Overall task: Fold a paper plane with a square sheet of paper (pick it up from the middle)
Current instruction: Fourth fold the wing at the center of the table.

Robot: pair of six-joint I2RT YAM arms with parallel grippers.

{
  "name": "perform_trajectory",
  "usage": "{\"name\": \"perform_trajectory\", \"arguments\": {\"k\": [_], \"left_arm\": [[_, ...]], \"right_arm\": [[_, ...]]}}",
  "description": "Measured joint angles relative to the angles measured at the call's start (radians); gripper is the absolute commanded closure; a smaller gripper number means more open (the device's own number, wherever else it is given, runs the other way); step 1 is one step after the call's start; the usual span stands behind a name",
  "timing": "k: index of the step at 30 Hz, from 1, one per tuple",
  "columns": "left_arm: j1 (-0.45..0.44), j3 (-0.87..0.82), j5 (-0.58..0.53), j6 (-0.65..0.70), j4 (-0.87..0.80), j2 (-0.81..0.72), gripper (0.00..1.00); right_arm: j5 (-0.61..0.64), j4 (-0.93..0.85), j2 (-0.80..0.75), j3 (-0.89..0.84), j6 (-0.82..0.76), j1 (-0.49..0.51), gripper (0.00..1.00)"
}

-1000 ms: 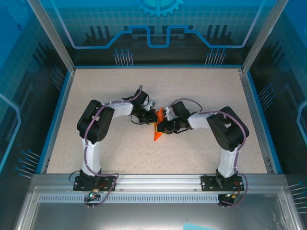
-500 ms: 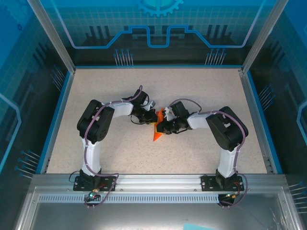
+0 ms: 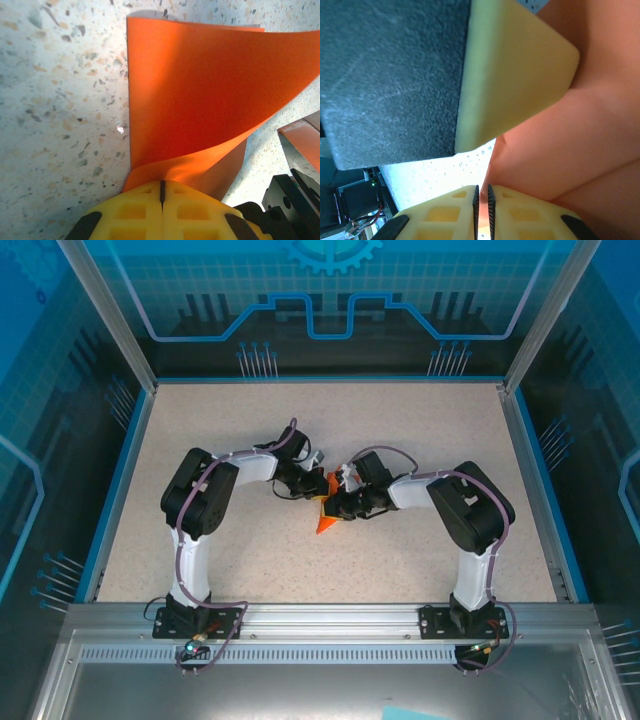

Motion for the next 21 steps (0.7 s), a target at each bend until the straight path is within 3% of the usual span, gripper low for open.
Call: {"name": "perform_trajectory", "arguments": {"k": [21], "left_arm": [[-0.008,0.040,-0.009,0.021,-0.056,0.000,0.97]], "right_arm": [[0.030,-0.100,-0.046,0.053,-0.095,-0.109,0.85]]}}
